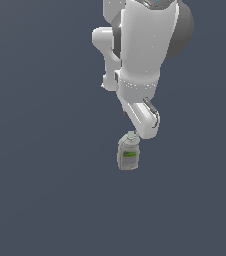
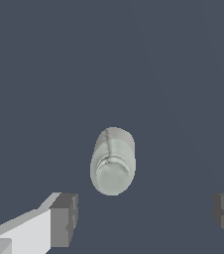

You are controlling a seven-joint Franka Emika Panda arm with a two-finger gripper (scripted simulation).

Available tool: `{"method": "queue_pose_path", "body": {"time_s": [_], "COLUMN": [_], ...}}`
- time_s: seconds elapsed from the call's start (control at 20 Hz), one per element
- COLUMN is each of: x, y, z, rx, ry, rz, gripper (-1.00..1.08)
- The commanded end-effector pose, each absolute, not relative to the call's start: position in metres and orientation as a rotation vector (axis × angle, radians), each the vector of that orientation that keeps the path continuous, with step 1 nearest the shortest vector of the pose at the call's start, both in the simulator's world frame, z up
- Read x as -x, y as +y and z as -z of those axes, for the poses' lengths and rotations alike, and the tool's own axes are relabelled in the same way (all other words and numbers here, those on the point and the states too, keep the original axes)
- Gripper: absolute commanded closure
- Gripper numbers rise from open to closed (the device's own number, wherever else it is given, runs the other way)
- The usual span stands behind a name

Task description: Pick up the object and move it to a goal position.

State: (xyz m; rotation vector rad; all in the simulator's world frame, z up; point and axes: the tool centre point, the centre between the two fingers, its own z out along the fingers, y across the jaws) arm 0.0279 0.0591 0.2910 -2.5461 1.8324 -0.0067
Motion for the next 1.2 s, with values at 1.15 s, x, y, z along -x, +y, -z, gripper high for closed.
{"method": "queue_pose_path", "body": {"time_s": [1.15], "x": [-0.042], "y": [0.066], "z": [-0.268], "rx": [2.339], "ry": [2.097], "rz": [0.0], "gripper": [-0.92]}}
